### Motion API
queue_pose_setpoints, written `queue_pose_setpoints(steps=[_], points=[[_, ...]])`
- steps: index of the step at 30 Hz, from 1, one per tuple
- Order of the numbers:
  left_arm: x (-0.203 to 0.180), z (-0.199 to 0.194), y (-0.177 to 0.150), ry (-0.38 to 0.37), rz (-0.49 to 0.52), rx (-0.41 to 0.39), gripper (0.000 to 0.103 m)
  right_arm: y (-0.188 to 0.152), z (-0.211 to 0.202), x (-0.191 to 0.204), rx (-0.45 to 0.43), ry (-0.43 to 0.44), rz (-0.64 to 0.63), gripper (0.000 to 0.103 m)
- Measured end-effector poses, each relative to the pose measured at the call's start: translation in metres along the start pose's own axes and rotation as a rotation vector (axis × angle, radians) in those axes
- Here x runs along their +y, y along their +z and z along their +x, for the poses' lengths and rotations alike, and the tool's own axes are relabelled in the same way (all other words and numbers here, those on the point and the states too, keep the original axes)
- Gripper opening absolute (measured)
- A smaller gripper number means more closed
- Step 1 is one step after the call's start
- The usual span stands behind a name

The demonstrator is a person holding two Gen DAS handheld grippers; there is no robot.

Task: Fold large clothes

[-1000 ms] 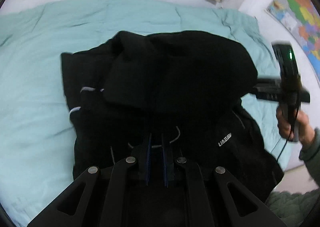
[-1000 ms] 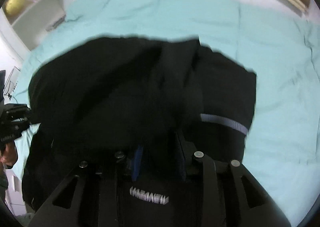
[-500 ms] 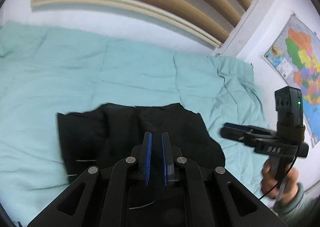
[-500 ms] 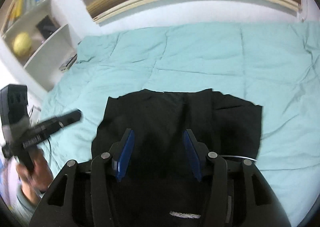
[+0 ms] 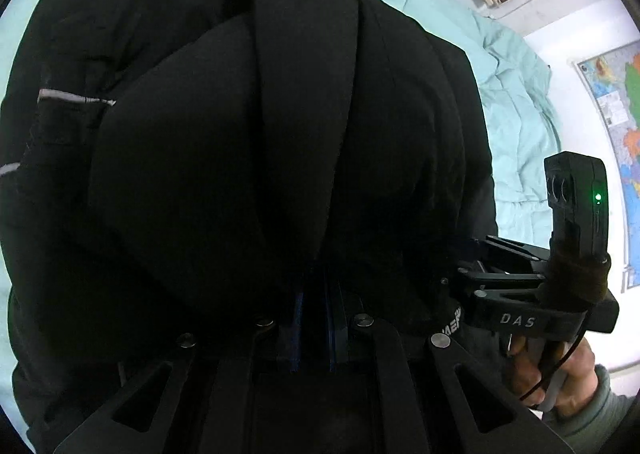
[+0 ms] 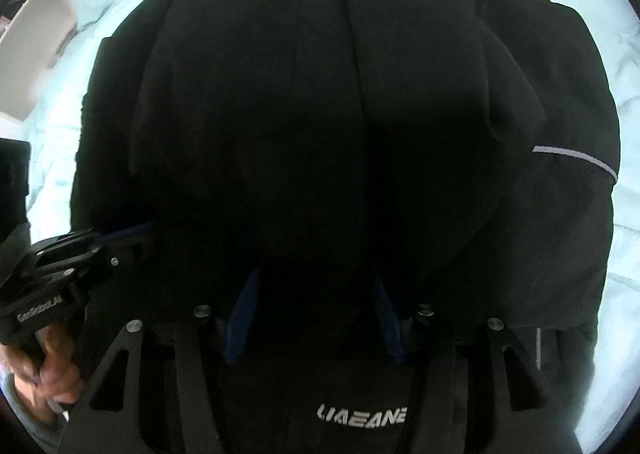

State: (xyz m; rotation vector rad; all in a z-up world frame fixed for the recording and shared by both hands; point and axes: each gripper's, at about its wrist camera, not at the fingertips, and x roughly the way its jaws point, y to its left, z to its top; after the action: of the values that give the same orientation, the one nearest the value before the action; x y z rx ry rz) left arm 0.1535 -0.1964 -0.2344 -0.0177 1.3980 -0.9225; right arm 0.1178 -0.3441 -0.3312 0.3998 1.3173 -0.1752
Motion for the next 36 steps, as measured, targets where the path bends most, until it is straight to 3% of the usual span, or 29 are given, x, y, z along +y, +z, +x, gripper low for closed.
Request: queue_pose_setpoints(steps=[5, 10, 12, 16, 19, 21, 26, 36], points=[[-0.018, -0.015, -0.004, 0.043, 0.057, -0.009, 0.009, -0.004, -0.008, 0.001, -0.029, 0.012, -0.009, 0.057], [-0.046, -0.052, -0.017, -0.046, 0.106, -0.07, 0.009, -0.022, -0.043, 0.007, -0.074, 0.076, -0.033, 0.058], [-0.049, -0.053, -0.021, -0.035, 0.107, -0.075, 0.01, -0.027, -0.052, 0.012, -0.097, 0.082, -0.049, 0.059], [-0.027, -0.011, -0.018, 0.093, 0.025, 0.007, 0.009, -0.028, -0.033, 0.017, -0.065, -0.018, -0.064, 0.059], [-0.007, 0.001, -0.02, 0.01, -0.09, 0.015, 0.009, -0.025, -0.015, 0.013, -0.024, -0.003, -0.038, 0.059], [-0.007, -0.011, -0.023, -0.011, -0.114, -0.007, 0.009, -0.025, -0.019, 0.012, -0.026, 0.005, -0.034, 0.059], [-0.024, -0.055, -0.042, 0.036, -0.066, -0.082, 0.009, -0.037, -0.051, 0.012, -0.074, 0.016, -0.052, 0.059], [-0.045, -0.141, -0.104, 0.065, -0.051, -0.218, 0.009, -0.107, -0.127, 0.022, -0.171, 0.016, -0.024, 0.06]])
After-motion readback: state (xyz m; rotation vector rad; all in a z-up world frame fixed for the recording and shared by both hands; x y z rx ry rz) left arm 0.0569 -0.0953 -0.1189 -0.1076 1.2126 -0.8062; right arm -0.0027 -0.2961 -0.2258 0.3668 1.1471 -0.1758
